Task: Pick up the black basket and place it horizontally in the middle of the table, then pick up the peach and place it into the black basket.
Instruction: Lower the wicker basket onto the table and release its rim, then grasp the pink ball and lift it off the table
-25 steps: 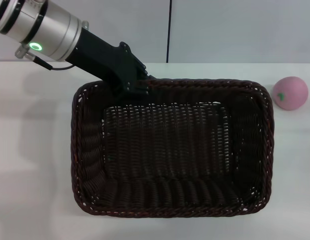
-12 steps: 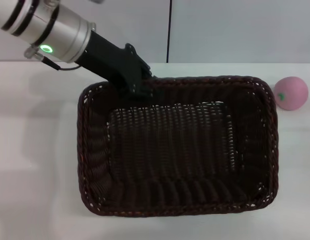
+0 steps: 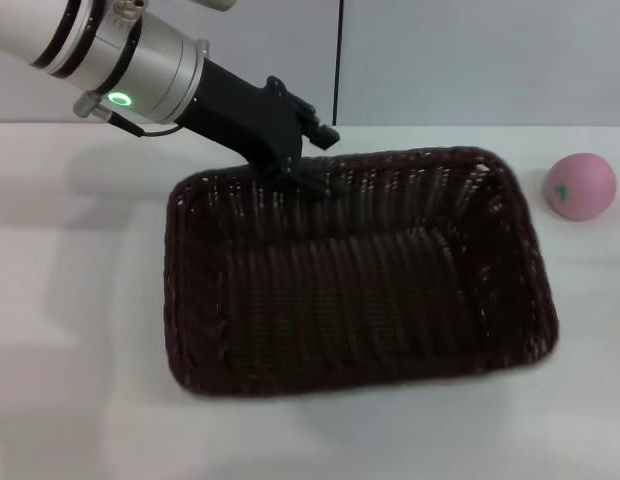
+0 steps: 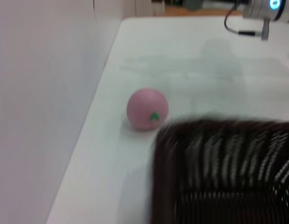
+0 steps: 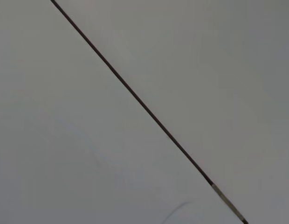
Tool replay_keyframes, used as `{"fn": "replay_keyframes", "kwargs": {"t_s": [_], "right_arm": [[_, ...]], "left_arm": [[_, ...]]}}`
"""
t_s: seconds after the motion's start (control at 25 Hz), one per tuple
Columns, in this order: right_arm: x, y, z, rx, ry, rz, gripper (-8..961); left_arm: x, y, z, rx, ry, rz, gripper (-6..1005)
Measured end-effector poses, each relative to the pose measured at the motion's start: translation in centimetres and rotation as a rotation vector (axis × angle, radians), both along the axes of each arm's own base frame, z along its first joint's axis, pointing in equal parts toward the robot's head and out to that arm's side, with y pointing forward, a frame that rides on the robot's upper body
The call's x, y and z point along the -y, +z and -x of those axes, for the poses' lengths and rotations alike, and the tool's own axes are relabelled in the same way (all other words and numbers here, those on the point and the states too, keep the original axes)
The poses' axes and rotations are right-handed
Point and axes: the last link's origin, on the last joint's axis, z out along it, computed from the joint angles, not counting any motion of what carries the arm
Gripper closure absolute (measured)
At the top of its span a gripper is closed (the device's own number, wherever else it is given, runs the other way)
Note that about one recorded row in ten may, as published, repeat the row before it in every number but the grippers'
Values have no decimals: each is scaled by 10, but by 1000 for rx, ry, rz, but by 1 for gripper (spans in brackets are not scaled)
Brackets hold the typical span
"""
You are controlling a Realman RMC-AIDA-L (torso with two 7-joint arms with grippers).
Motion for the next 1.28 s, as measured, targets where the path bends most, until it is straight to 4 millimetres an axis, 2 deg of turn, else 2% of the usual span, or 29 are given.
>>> {"fn": "replay_keyframes", "kwargs": {"t_s": [0.36,0.4,0.52,0.56,0.68,0.72,0.76,0.8,0.88,0.92,0.96,1.0,1.04,1.08,1.12,1.16,1.2,1.28], "right_arm": [[-3,-1,0,-1,-10,7,374],[-3,-1,0,-1,-10,7,373],[-4,0,1,3,-2,6,371],[-6,1,4,15,15,14,371],[-8,3,8,37,51,31,369],[-9,4,10,47,70,38,368],[-11,8,18,71,131,56,368],[-11,8,18,71,131,56,367],[-16,17,32,95,243,110,366],[-16,17,32,95,243,110,365],[-20,23,41,110,309,167,364],[-20,23,41,110,309,167,364],[-23,26,47,125,345,202,363],[-25,29,52,142,379,240,362],[-27,32,57,160,410,281,362],[-30,38,65,182,447,361,361],[-30,38,65,182,447,361,360],[-39,48,75,218,453,525,359]], "left_arm": [[-1,3,-3,43,-17,-15,257],[0,9,-4,148,-32,-48,229],[0,17,-1,237,-20,-85,195],[-1,38,9,451,19,-187,184],[2,52,28,637,80,-288,186],[2,52,28,637,80,-288,187],[9,63,57,823,153,-417,187],[10,65,62,854,164,-442,188],[16,68,81,935,209,-521,188],[16,68,81,935,209,-521,188],[16,68,81,935,209,-521,188],[27,68,115,1063,305,-645,188],[32,67,125,1096,333,-678,188],[32,67,125,1096,333,-678,188],[41,66,140,1135,367,-739,188],[41,66,140,1135,367,-739,188],[41,66,140,1135,367,-739,188],[60,52,168,1147,437,-830,188]]}}
